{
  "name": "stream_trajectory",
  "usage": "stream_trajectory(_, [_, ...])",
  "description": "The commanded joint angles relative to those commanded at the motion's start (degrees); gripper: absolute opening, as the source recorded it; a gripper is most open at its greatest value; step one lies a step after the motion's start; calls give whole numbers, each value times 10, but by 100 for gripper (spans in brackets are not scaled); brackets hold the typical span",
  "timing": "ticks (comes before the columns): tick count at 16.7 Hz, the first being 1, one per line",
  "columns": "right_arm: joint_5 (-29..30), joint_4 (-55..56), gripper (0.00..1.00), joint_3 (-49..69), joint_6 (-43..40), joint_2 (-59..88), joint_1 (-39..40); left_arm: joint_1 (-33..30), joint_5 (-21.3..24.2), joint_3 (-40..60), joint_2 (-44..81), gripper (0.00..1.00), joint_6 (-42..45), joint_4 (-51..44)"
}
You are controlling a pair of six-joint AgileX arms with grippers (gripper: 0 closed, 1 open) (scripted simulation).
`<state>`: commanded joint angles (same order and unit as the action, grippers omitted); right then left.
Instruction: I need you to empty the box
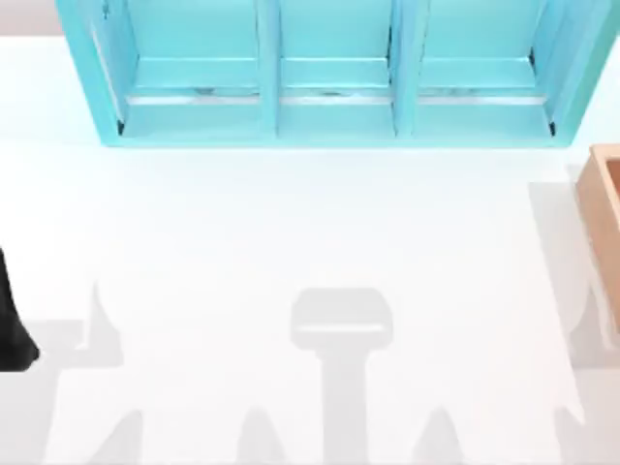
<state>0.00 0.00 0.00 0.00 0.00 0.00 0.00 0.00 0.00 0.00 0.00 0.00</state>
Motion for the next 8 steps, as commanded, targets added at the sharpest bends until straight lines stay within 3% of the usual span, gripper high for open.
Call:
stream_trajectory(4, [0, -18, 100, 19, -6, 19, -6, 0, 0, 0, 0, 100, 0, 0])
stream_trajectory(8, [-1, -118, 100, 117, -34, 129, -35, 0, 0, 0, 0, 100, 0, 0])
